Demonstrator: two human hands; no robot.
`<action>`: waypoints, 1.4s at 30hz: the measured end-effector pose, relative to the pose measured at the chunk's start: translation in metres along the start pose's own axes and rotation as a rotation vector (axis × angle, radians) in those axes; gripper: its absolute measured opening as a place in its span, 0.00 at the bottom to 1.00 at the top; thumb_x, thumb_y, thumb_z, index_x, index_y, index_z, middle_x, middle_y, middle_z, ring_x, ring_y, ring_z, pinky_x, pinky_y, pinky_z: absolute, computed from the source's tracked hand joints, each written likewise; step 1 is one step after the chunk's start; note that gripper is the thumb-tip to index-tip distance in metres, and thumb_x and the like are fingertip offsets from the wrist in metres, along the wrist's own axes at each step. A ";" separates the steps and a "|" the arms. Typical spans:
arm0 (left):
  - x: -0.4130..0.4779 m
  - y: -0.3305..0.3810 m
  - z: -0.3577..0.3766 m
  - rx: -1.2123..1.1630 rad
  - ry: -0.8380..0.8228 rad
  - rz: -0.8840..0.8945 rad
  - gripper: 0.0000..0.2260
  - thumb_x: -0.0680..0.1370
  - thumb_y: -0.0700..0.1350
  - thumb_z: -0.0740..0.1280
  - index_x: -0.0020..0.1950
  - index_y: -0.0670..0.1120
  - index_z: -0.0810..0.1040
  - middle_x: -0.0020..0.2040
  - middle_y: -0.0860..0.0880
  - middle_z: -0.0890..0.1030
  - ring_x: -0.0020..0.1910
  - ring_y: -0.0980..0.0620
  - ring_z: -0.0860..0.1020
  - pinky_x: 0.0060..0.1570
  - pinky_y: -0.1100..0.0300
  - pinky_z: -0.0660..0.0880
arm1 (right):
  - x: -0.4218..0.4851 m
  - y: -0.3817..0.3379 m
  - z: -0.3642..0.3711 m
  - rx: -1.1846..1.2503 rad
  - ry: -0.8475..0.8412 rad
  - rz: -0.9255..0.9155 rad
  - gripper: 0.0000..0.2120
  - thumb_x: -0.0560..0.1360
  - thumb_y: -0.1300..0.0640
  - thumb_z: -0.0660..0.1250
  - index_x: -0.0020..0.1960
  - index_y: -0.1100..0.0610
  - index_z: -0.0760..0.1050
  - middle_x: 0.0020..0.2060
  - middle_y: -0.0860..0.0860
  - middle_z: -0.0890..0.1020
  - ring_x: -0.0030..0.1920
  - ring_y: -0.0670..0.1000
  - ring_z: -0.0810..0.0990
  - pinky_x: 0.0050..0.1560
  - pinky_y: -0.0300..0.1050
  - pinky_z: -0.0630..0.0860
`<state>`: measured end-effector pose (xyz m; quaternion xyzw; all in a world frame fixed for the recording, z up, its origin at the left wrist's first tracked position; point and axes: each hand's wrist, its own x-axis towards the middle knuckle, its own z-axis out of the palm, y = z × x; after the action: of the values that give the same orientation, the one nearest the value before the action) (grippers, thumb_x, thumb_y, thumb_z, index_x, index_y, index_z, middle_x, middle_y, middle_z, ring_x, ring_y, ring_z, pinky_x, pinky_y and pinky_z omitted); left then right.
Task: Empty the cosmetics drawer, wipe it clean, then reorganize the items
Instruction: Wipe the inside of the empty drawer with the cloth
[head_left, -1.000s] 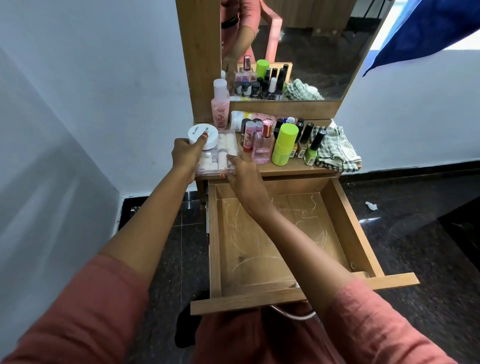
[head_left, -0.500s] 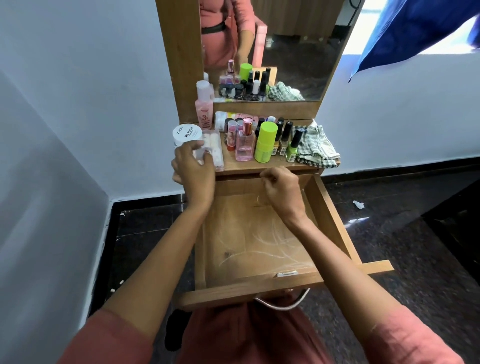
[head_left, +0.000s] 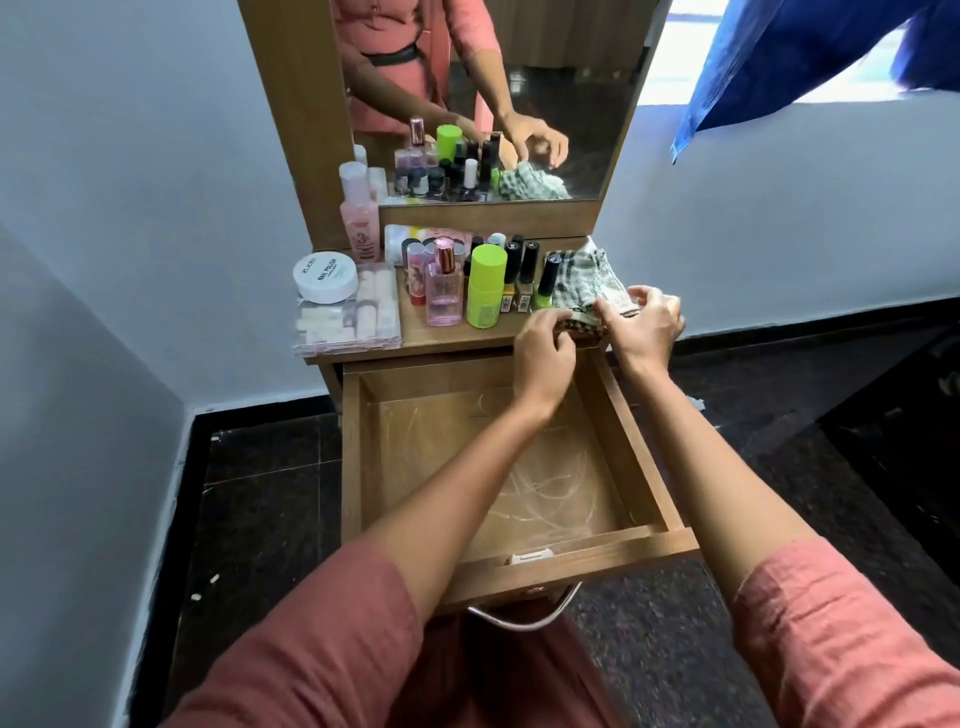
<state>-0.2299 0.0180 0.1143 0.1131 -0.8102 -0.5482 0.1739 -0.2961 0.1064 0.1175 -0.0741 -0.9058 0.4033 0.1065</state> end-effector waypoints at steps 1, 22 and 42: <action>0.001 0.001 0.006 0.013 -0.020 -0.003 0.15 0.76 0.31 0.58 0.63 0.36 0.73 0.64 0.41 0.75 0.64 0.48 0.72 0.66 0.64 0.63 | 0.003 -0.001 0.002 -0.012 -0.021 0.010 0.25 0.71 0.47 0.68 0.62 0.60 0.71 0.63 0.60 0.70 0.65 0.60 0.65 0.65 0.47 0.62; -0.010 -0.007 0.030 -0.007 -0.074 -0.046 0.15 0.76 0.33 0.60 0.61 0.38 0.74 0.62 0.41 0.76 0.62 0.46 0.72 0.64 0.60 0.64 | 0.012 0.005 0.003 0.280 -0.068 0.239 0.13 0.67 0.59 0.70 0.49 0.63 0.76 0.43 0.56 0.78 0.42 0.52 0.77 0.39 0.39 0.74; -0.059 -0.051 -0.022 -0.669 -0.243 -0.728 0.10 0.77 0.35 0.61 0.57 0.44 0.70 0.41 0.47 0.78 0.37 0.53 0.77 0.34 0.60 0.77 | -0.113 0.053 -0.016 0.315 -0.420 0.241 0.21 0.69 0.50 0.72 0.58 0.59 0.71 0.56 0.60 0.77 0.52 0.54 0.78 0.42 0.41 0.76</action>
<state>-0.1674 0.0024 0.0657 0.2616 -0.5129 -0.8118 -0.0971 -0.1806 0.1281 0.0738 -0.0788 -0.8188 0.5555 -0.1218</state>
